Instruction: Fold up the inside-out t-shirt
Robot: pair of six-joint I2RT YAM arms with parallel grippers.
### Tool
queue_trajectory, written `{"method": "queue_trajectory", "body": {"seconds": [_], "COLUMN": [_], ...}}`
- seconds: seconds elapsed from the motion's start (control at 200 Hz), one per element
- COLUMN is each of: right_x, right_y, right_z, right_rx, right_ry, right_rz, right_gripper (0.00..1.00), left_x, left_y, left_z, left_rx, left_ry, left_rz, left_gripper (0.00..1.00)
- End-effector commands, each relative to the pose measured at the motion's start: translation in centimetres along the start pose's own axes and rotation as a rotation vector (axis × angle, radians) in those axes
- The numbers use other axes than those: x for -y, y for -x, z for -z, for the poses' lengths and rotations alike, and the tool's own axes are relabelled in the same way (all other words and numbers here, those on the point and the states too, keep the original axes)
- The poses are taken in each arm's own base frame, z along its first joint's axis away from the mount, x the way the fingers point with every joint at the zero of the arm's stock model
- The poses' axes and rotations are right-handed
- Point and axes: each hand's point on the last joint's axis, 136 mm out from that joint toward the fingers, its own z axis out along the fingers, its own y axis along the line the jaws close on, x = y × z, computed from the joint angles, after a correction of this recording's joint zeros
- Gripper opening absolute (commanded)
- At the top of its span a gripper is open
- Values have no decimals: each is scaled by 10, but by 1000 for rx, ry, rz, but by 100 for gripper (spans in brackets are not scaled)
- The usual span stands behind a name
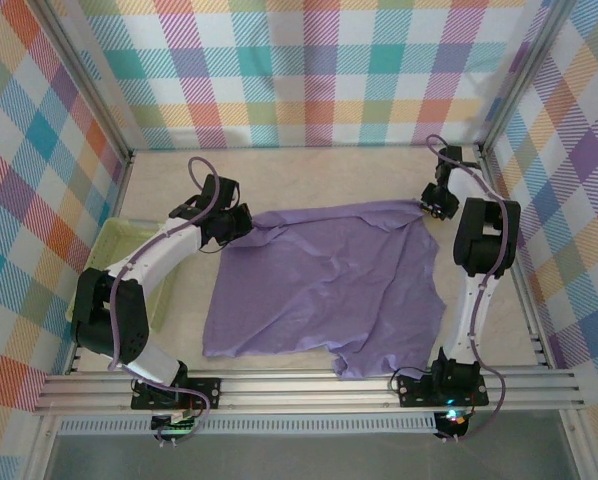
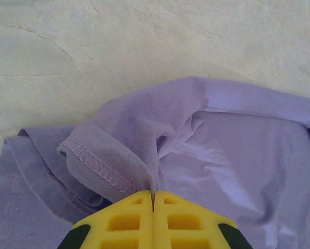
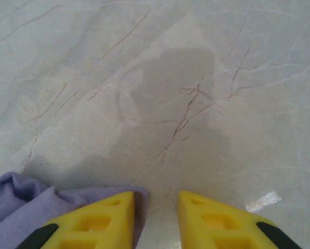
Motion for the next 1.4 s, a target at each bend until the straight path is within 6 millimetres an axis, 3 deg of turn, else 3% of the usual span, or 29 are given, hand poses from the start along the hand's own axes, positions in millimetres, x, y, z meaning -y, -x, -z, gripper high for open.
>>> {"method": "queue_trajectory", "body": {"seconds": [0.0,0.32,0.5,0.76,0.885,1.015,1.09,1.195,1.395], "right_x": [-4,-19,-15,-26,-27,-27,-28,-33,-50], "right_y": [2,-3,-6,-13,-17,-17,-14,-2,24], "right_z": [20,17,1,-13,-19,-19,-10,22,124], "right_rx": [15,-5,-43,-105,-148,-150,-124,-54,152], "right_ry": [50,107,43,-11,-36,-38,-31,-6,84], "right_rz": [-9,15,25,68,63,54,52,54,75], "right_gripper": [34,40,46,46,38,18,7,3,1], "left_x": [6,4,4,3,2,1,-1,-6,-21], "left_y": [5,7,7,7,8,7,8,14,53], "left_z": [5,5,4,4,5,5,5,8,32], "left_rx": [22,27,25,27,33,33,36,55,169], "left_ry": [1,18,19,24,26,32,42,56,-3], "left_rz": [-39,-49,-52,-50,-51,-51,-50,-38,64], "left_gripper": [0,0,0,0,0,0,0,0,0]}}
